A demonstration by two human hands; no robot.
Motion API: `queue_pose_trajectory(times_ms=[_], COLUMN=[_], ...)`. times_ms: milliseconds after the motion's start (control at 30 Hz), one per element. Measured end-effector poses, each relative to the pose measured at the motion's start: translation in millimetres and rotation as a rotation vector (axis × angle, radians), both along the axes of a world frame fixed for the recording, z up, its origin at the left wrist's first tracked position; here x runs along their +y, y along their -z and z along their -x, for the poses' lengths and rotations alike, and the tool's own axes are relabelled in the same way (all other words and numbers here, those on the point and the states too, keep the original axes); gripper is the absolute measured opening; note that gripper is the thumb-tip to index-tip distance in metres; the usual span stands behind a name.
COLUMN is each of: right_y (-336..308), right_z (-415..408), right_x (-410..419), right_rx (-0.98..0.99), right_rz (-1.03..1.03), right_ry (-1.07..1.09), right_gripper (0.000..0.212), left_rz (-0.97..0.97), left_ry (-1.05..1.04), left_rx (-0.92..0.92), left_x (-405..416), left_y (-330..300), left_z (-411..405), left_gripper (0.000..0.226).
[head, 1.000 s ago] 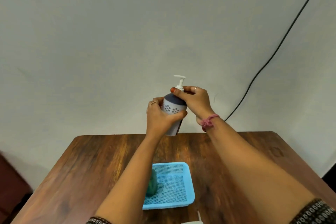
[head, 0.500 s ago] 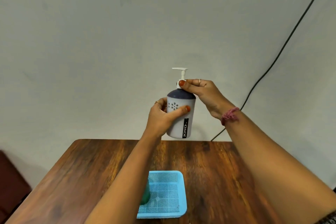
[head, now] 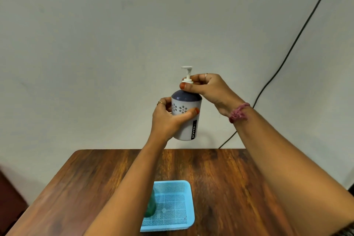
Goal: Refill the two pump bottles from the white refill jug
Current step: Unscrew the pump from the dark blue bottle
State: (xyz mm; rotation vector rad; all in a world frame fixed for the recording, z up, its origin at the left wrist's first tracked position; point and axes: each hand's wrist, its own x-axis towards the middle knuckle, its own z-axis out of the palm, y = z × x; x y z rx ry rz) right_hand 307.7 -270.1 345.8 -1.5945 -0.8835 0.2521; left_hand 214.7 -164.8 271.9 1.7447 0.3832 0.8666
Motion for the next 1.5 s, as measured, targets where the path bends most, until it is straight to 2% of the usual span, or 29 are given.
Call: queue_pose_trajectory(times_ms=[67, 167, 367, 533, 633, 800, 1033, 1200, 1267, 1367, 1500], right_y=[-3, -9, -11, -22, -17, -8, -16, -15, -15, -21, -31], right_z=[-3, -3, 4, 6, 7, 16, 22, 26, 29, 27, 21], right_x=[-5, -10, 5, -2, -7, -3, -9, -7, -7, -13, -22], right_rx=[0.032, 0.069, -0.078, 0.056, 0.085, 0.025, 0.049, -0.059, -0.112, -0.054, -0.003], right_rz=[0.057, 0.121, 0.115, 0.095, 0.108, 0.027, 0.039, 0.08, 0.1, 0.115, 0.117], right_ry=[-0.103, -0.141, 0.051, -0.049, -0.067, 0.075, 0.046, 0.146, 0.175, 0.112, 0.052], right_gripper=[0.03, 0.035, 0.058, 0.034, 0.042, 0.059, 0.038, 0.065, 0.064, 0.059, 0.07], left_rz=[-0.003, -0.005, -0.03, -0.006, 0.011, 0.013, 0.016, -0.002, -0.01, -0.01, -0.003], left_ry=[0.02, 0.014, 0.005, 0.005, 0.013, 0.016, 0.019, 0.01, 0.008, 0.021, 0.015], left_rx=[0.007, 0.009, 0.003, -0.023, -0.027, -0.031, -0.038, -0.037, -0.044, -0.028, -0.048], left_x=[2, 2, 4, 5, 3, 0, -4, -6, -7, -8, -8], left_y=[-1, -2, -7, -11, -9, -4, -4, -1, -1, -1, -4], left_z=[3, 6, 7, 9, 12, 14, 13, 13, 13, 15, 17], left_gripper=[0.058, 0.059, 0.06, 0.061, 0.062, 0.063, 0.065, 0.066, 0.068, 0.067, 0.069])
